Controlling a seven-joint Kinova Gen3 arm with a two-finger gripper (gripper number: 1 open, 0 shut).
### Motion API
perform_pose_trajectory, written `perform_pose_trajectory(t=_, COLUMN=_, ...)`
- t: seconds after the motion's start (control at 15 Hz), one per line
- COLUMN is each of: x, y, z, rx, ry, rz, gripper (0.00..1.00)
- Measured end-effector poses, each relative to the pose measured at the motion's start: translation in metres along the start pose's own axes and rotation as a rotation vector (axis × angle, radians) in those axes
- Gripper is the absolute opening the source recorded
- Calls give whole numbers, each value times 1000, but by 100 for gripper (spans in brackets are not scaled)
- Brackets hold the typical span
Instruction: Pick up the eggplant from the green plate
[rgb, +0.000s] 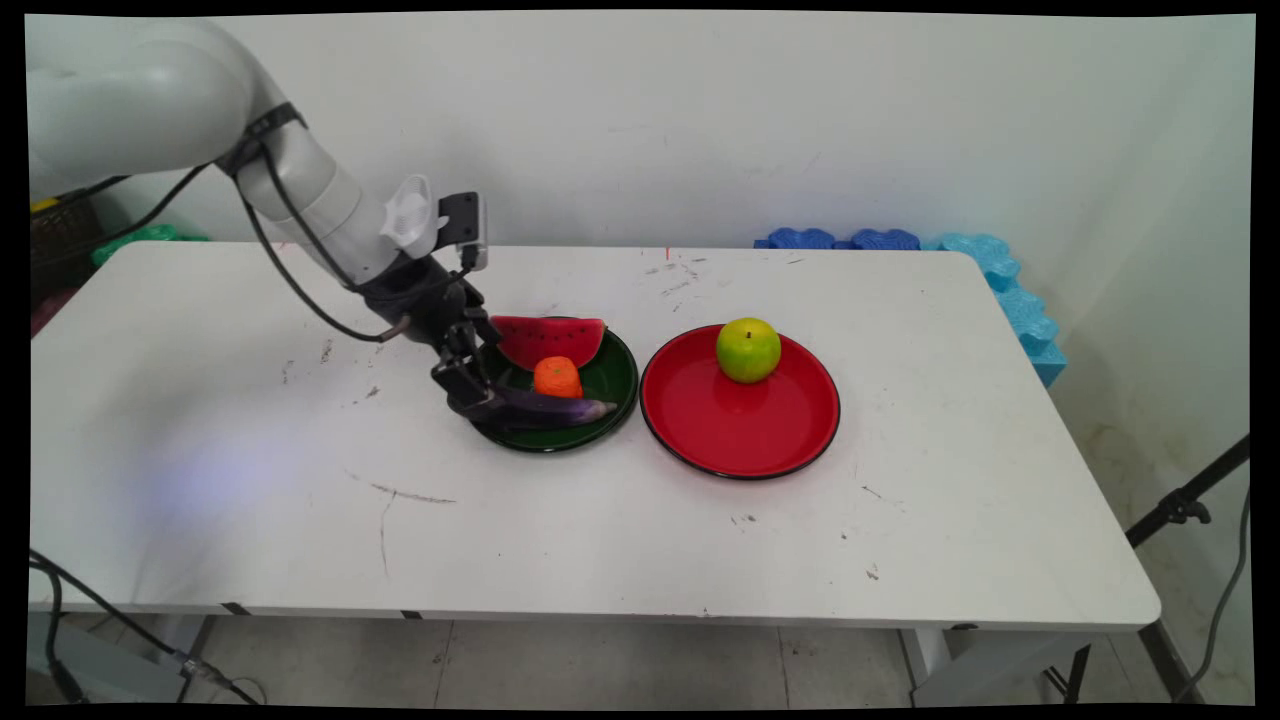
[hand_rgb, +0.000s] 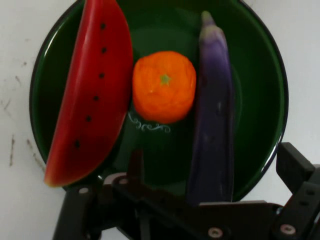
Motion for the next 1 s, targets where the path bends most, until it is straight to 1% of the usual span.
perform_pose_trajectory(t=0.2, x=6, y=-2, z=4, rx=-12, ry=-7, rz=-19, gripper=100)
perform_pose_trajectory(t=0.33, x=10, y=-4, z=9, rx=-32, ry=-16, rz=-35, gripper=100)
perform_pose_trajectory(t=0.67, x=16, y=-9, z=22, rx=-62, ry=-28, rz=-46, gripper=100)
perform_pose_trajectory(t=1.0, x=14, y=-18, z=38, rx=-94, ry=-55, rz=-53, gripper=100)
